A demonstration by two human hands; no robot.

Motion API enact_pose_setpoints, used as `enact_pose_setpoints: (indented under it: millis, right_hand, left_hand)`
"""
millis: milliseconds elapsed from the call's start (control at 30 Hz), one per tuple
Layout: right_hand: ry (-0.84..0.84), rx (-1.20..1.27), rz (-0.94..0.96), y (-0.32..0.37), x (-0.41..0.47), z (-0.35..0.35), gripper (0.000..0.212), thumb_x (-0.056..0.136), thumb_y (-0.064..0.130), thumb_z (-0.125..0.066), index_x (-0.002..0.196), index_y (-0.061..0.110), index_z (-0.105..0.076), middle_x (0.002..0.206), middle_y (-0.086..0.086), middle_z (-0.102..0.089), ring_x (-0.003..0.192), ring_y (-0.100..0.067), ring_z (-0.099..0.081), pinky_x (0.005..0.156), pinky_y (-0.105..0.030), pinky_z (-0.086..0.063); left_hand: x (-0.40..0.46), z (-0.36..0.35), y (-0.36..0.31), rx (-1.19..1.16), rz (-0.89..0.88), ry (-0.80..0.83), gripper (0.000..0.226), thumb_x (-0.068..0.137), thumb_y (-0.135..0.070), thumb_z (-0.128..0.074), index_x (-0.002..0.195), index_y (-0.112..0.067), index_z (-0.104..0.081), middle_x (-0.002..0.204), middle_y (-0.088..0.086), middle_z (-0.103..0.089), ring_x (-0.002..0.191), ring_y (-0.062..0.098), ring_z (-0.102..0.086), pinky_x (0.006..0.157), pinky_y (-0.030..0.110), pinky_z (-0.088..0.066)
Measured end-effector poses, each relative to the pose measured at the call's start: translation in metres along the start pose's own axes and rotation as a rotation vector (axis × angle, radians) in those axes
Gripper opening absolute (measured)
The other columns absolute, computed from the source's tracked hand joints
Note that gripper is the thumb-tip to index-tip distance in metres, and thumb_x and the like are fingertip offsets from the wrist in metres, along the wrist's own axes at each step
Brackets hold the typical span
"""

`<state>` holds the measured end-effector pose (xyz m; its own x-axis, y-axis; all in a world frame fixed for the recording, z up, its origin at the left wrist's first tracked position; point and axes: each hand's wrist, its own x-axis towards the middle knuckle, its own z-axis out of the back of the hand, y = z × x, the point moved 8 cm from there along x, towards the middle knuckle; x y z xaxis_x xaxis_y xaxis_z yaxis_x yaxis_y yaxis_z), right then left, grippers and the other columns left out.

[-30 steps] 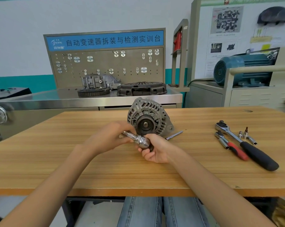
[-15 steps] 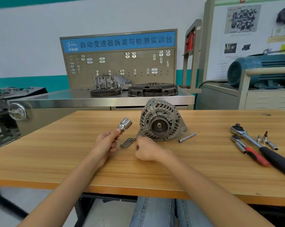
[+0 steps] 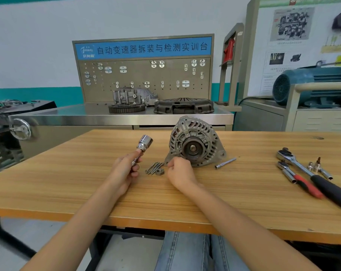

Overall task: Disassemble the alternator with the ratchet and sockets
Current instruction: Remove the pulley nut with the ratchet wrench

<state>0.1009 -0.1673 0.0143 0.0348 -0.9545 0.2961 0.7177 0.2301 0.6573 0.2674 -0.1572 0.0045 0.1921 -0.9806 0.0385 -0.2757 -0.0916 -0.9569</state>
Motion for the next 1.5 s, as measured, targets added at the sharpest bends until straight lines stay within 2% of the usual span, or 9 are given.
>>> enact_pose_setpoints:
  millis: [167,433,533,667,800,967,1067,1267,1500]
  right_hand:
    - [0.051,-0.155,0.111,0.018,-0.006,-0.015,0.032,0.093,0.006,-0.043,0.115,0.009,-0.066,0.117,-0.01,-0.064,0.107,-0.025,-0.059,0.089,-0.034,-0.05]
    - [0.031,0.048,0.084,0.012,-0.008,-0.012,0.03,0.095,0.009,-0.041,0.117,0.012,-0.062,0.115,-0.006,-0.065,0.104,-0.021,-0.061,0.092,-0.037,-0.049]
    - [-0.025,0.388,0.035,0.006,-0.017,0.009,0.033,0.101,0.032,-0.034,0.099,0.012,-0.061,0.088,-0.007,-0.067,0.068,-0.008,-0.063,0.064,-0.027,-0.054]
    - [0.048,0.63,-0.059,-0.009,-0.032,0.025,0.041,0.09,0.063,-0.035,0.084,0.025,-0.051,0.059,0.002,-0.059,0.037,-0.006,-0.049,0.035,-0.016,-0.034]
    - [0.08,0.701,-0.158,-0.033,-0.038,0.036,0.026,0.09,0.038,-0.059,0.075,0.017,-0.053,0.052,0.003,-0.051,0.035,-0.006,-0.042,0.035,-0.016,-0.03]
    - [0.038,0.651,-0.18,-0.054,-0.039,0.052,0.019,0.089,0.025,-0.058,0.077,0.015,-0.048,0.045,0.001,-0.046,0.031,-0.007,-0.038,0.033,-0.016,-0.027]
    - [0.024,0.623,-0.179,-0.061,-0.039,0.061,0.019,0.09,0.028,-0.058,0.081,0.015,-0.048,0.045,0.002,-0.048,0.033,-0.008,-0.04,0.033,-0.016,-0.028]
    - [0.109,0.589,-0.245,-0.073,-0.036,0.07,0.019,0.088,0.023,-0.054,0.074,0.013,-0.049,0.052,-0.002,-0.043,0.035,-0.009,-0.032,0.033,-0.016,-0.023]
    - [0.06,0.679,-0.318,-0.082,-0.028,0.07,0.027,0.082,0.019,-0.052,0.058,0.016,-0.041,0.037,0.004,-0.037,0.03,-0.009,-0.026,0.034,-0.013,-0.018]
  left_hand:
    - [0.0,0.003,0.0,0.014,-0.009,-0.005,0.022,0.095,-0.018,-0.056,0.11,-0.001,-0.057,0.07,-0.001,-0.049,0.036,0.001,-0.035,0.033,0.013,-0.025]
    - [0.0,-0.001,-0.003,0.043,-0.057,0.049,0.014,0.092,-0.018,-0.061,0.095,-0.004,-0.061,0.068,-0.001,-0.054,0.04,0.002,-0.038,0.036,0.014,-0.028]
    - [-0.013,-0.015,-0.007,0.221,-0.131,0.251,0.019,0.082,-0.03,-0.066,0.08,-0.012,-0.061,0.058,-0.005,-0.056,0.046,0.004,-0.042,0.043,0.015,-0.032]
    - [-0.034,-0.052,0.001,0.471,-0.208,0.488,0.007,0.086,-0.019,-0.065,0.089,-0.012,-0.065,0.065,-0.007,-0.062,0.054,0.004,-0.051,0.05,0.014,-0.04]
    - [-0.054,-0.089,-0.002,0.728,-0.464,0.556,0.006,0.092,-0.011,-0.061,0.09,-0.011,-0.066,0.073,-0.006,-0.067,0.068,0.005,-0.06,0.066,0.019,-0.048]
    - [-0.07,-0.128,0.009,1.237,-0.687,0.635,0.005,0.095,-0.03,-0.056,0.093,-0.029,-0.051,0.084,-0.016,-0.057,0.073,-0.002,-0.051,0.066,0.021,-0.039]
    - [-0.074,-0.143,0.015,1.241,-0.72,0.592,0.013,0.097,-0.034,-0.05,0.103,-0.023,-0.046,0.094,-0.009,-0.055,0.084,0.006,-0.051,0.067,0.01,-0.033]
    - [-0.075,-0.155,0.027,1.423,-0.746,0.5,0.022,0.101,-0.044,-0.032,0.097,-0.023,-0.034,0.085,-0.003,-0.057,0.081,0.021,-0.059,0.063,0.032,-0.039]
    - [-0.075,-0.159,0.023,1.469,-0.839,0.306,0.041,0.099,-0.051,-0.032,0.105,-0.017,-0.053,0.095,0.004,-0.068,0.088,0.025,-0.064,0.06,0.033,-0.036]
